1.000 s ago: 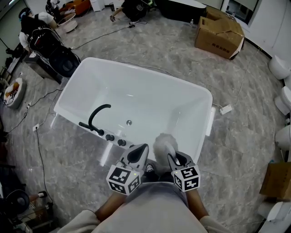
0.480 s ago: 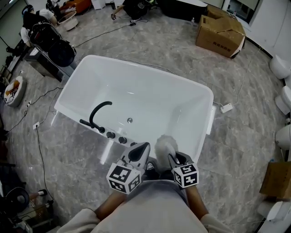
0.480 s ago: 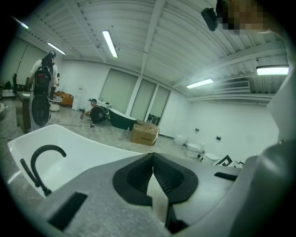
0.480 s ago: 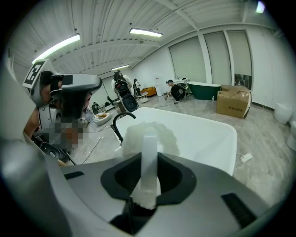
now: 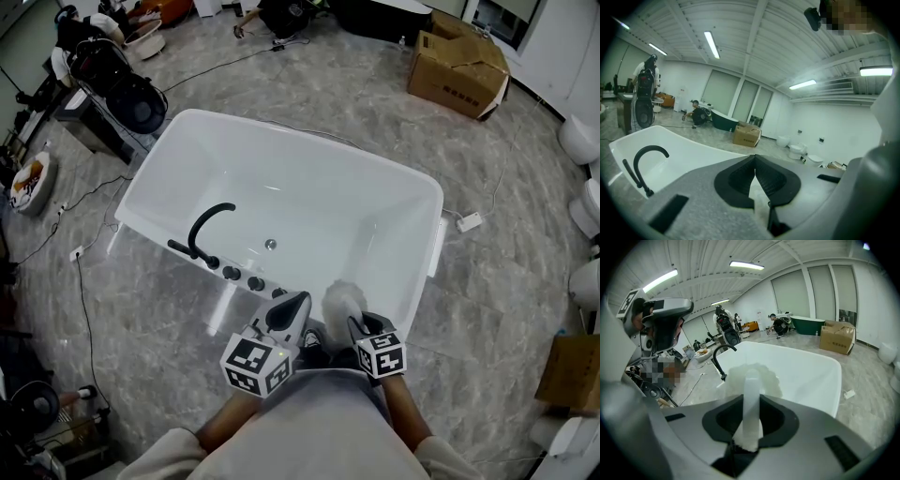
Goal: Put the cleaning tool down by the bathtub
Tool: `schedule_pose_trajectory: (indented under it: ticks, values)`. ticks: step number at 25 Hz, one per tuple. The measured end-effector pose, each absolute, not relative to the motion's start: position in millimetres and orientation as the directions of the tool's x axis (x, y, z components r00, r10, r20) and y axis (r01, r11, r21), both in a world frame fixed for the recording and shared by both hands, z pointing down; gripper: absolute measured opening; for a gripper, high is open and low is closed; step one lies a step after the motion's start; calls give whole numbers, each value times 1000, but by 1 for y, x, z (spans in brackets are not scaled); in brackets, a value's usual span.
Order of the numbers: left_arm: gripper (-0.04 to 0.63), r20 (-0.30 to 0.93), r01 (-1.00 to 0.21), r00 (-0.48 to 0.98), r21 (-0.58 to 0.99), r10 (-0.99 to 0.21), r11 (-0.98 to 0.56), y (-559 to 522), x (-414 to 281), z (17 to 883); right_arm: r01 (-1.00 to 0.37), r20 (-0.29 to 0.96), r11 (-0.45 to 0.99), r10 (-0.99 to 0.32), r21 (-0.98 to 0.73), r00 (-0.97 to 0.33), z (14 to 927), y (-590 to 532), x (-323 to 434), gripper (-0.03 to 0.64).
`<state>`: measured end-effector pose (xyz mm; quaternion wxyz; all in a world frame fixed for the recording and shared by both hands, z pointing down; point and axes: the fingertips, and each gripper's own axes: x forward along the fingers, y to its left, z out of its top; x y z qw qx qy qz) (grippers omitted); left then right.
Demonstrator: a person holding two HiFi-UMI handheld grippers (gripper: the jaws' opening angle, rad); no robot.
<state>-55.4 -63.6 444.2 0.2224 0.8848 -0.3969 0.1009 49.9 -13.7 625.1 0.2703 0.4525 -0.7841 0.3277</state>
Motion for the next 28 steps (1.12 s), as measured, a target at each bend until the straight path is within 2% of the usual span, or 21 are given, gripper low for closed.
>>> schedule_pose_trajectory:
  ticks: [28]
  values:
    - [8,354,-751,661,308,-662,-584,-49,-73,449,-896,850,377,-369,-233,-376,727,8,47,77]
